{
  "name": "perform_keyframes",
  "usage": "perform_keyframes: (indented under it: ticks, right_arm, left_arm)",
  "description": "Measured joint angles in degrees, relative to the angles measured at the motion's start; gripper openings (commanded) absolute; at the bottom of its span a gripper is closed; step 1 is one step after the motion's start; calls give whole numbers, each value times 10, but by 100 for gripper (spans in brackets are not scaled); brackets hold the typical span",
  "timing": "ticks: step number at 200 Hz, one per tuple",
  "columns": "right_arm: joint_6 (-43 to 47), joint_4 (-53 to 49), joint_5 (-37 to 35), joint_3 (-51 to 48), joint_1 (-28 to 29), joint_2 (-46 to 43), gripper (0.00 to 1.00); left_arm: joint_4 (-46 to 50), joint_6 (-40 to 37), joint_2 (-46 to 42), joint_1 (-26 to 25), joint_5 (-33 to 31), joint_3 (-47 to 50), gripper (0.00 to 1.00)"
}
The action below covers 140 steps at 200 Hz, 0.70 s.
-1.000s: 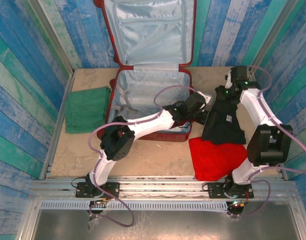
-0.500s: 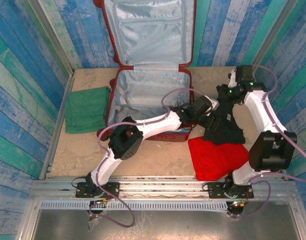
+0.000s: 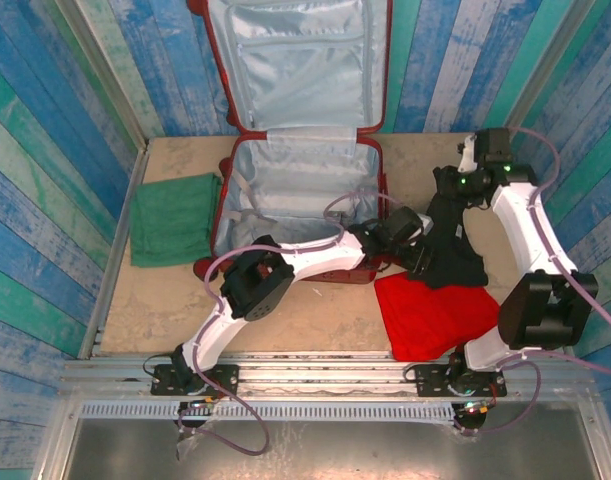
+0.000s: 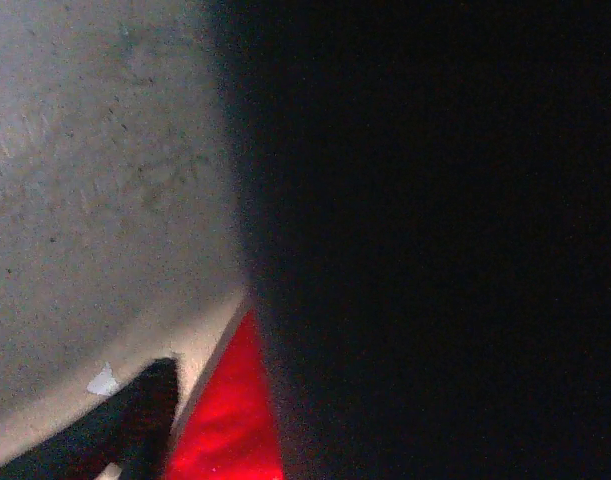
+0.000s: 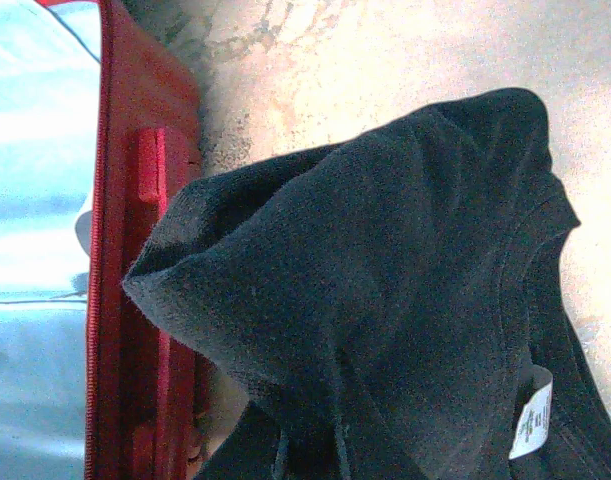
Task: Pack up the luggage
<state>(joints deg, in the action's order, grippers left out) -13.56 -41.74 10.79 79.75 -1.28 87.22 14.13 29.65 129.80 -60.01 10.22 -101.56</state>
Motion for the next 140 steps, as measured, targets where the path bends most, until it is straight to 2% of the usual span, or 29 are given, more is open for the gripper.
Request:
perform_keyframes:
  ticks: [15,38,72,112,140]
  right_arm:
    - [-1,-4,6,5,0,-2,0]
    - [-2,-14,16,10,0,-12,1]
    - [-5,-31,24,27,0,-38,1]
    - [-17,-7,54,47,0,-79,0]
    - [-33,12,78,47,2,-99,1]
  left_arm:
    - [2,7,0,-3,7,0,16]
    - [-4,17,-2,-5,16,0,7]
    - [-6,8,-26,-5,13,12,0]
    - [38,-20,-98,-5,11,16,0]
    - [42,-30,-177,-5,12,68,0]
